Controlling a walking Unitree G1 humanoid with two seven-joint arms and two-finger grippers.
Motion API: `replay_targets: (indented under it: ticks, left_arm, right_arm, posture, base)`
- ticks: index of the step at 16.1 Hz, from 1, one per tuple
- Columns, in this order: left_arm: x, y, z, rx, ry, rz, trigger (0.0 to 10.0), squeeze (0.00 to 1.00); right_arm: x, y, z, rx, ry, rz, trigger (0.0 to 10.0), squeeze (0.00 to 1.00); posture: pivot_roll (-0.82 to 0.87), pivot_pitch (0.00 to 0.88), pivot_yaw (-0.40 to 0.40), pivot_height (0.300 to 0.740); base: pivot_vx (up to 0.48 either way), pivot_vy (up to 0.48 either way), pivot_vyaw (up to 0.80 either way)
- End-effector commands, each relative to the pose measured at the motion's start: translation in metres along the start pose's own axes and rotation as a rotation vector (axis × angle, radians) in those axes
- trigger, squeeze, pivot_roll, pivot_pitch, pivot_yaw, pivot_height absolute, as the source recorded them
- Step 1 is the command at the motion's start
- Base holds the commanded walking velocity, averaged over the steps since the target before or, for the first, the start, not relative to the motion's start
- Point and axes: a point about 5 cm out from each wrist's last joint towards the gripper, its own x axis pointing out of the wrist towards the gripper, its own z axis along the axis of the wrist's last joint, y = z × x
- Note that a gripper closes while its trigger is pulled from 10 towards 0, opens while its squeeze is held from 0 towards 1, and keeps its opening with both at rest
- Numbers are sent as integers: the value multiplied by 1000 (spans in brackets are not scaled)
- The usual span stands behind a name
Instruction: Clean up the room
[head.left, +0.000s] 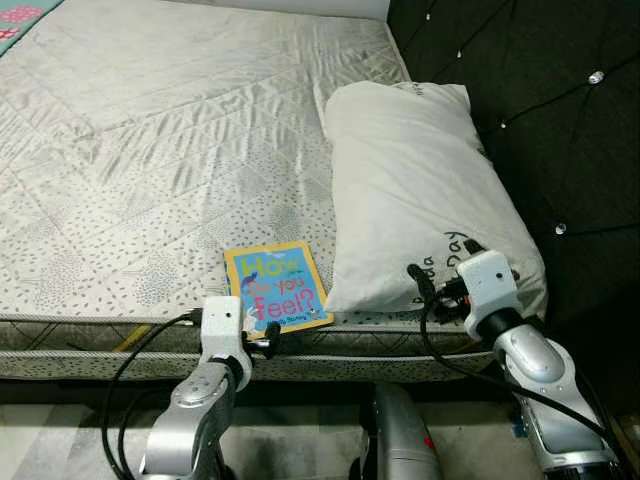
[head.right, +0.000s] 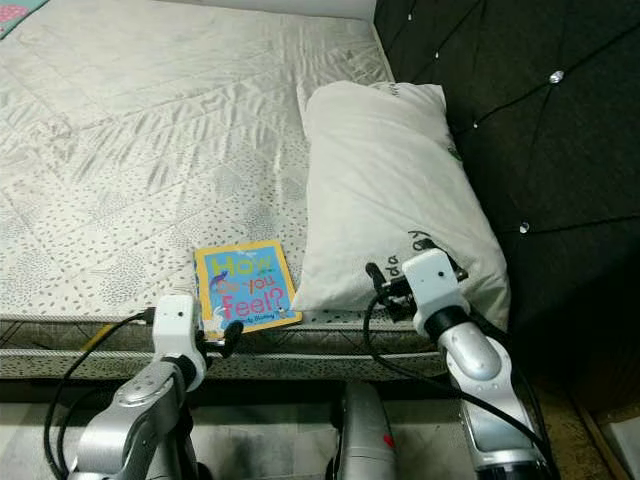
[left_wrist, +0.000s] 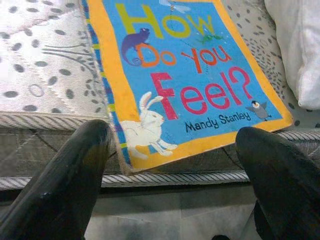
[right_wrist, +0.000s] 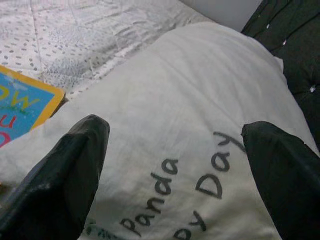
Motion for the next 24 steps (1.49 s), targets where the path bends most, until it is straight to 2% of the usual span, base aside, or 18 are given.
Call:
replay_targets:
  ticks: [1,3,11,13,16,20,24]
  left_arm:
    - [-4,3,-4,-8,20,19,10000,439]
    - [-4,10,-6,-10,31,36,10000,443]
    - [4,19,-12,-27,54,53,10000,447]
    - [6,19,-14,-25,67,43,10000,443]
    - [8,13,-23,-1,156,-29,10000,443]
    - [10,11,-26,11,205,-63,10000,439]
    - [10,15,-26,-14,225,-49,10000,447]
  right_arm:
    - [-2,-5,-2,-5,6,-18,10000,0]
    - [-2,-2,-2,-1,4,-15,10000,0]
    - [1,1,9,10,-33,-2,10000,0]
    - [1,2,10,12,-38,1,10000,0]
    - [2,3,12,15,-43,5,10000,0]
    - [2,4,13,17,-46,7,10000,0]
    - [2,4,13,18,-44,8,10000,0]
  posture:
    - [-219,100,-87,572]
    - [-216,101,-86,572]
    - [-229,101,-82,572]
    - [-229,101,-82,572]
    - [-235,104,-78,572]
    - [-235,104,-77,572]
    - [-235,106,-74,572]
  base:
    - [0,0,0]
    - [0,0,0]
    - [0,0,0]
    - [0,0,0]
    - [0,0,0]
    - [0,0,0]
    - [0,0,0]
